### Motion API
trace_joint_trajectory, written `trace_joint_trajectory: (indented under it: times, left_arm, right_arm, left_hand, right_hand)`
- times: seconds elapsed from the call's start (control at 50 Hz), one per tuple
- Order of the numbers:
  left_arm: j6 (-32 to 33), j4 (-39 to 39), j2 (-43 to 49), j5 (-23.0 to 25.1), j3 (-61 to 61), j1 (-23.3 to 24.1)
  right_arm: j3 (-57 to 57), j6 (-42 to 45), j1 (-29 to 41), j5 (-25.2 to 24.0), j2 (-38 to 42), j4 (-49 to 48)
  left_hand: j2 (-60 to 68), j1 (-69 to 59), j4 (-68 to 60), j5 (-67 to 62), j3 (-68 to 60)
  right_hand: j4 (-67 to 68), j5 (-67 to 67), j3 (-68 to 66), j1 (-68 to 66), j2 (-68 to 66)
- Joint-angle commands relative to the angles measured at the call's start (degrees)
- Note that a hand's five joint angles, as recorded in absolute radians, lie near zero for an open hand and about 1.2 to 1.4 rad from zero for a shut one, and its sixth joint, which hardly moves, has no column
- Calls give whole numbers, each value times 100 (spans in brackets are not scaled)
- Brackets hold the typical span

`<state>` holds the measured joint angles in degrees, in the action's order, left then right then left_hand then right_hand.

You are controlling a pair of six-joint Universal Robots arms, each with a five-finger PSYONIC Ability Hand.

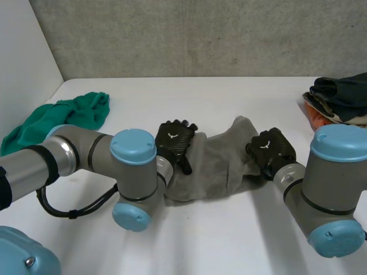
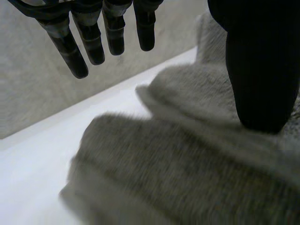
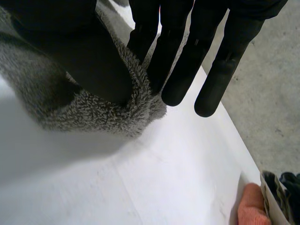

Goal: Fold the laundry.

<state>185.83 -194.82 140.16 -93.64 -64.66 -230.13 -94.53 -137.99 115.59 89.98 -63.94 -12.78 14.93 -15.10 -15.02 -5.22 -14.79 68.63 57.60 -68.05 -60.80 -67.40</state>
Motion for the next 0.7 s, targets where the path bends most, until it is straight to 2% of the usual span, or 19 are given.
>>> trace_joint_trajectory:
  times: [0.02, 0.1, 0.2, 0.32, 0.42, 0.5, 0.52, 0.58, 0.6, 0.7]
  left_arm:
    - [663, 304, -321, -1470, -344, -58]
    - [981, 278, -751, -1614, -950, -181]
    - [999, 260, -1288, -1613, -1532, -120]
    - [990, 295, -1763, -1640, -1769, 152]
    - [990, 295, -2176, -1631, -1919, 117]
    - [982, 286, -2580, -1631, -2051, -32]
    - [982, 286, -2659, -1631, -2086, -76]
    - [982, 251, -2958, -1622, -2270, -243]
    - [982, 243, -3037, -1622, -2323, -287]
    - [982, 137, -3345, -1622, -2683, -471]
  right_arm:
    - [22, 70, -247, -86, 13, 21]
    - [48, 88, -379, -86, 13, 57]
    - [66, 132, -494, -86, 4, 74]
    - [180, 650, -503, -60, -31, 66]
    - [399, 1001, -450, -121, -84, -31]
    - [593, 1178, -47, -586, -154, -224]
    - [646, 1213, 337, -935, -163, -338]
    - [620, 1204, 788, -1578, -154, -514]
    - [567, 1187, 1111, -2015, -102, -575]
    - [453, 1292, 1580, -2547, 354, -558]
  left_hand:
    - [253, -236, -243, -224, -267]
    - [101, -84, -92, -72, -115]
    - [-219, 236, 228, 248, 205]
    - [-320, 337, 329, 349, 306]
    - [-354, 371, 363, 383, 340]
    - [-354, 371, 363, 383, 340]
    - [-370, 387, 380, 399, 357]
    - [-404, 421, 414, 433, 390]
    - [-404, 421, 414, 433, 390]
    - [-421, 438, 430, 450, 407]
  right_hand:
    - [1137, 1240, -1195, -1920, -1260]
    - [1137, 1240, -1195, -1920, -1260]
    - [1137, 1240, -1195, -1920, -1260]
    - [1137, 1240, -1195, -1920, -1260]
    - [1137, 1240, -1195, -1920, -1260]
    - [1137, 1240, -1195, -1920, -1260]
    - [1137, 1240, -1195, -1920, -1260]
    - [1137, 1240, -1195, -1920, -1260]
    - [1137, 1240, -1195, -1920, -1260]
    - [1137, 1240, -1195, -1920, -1260]
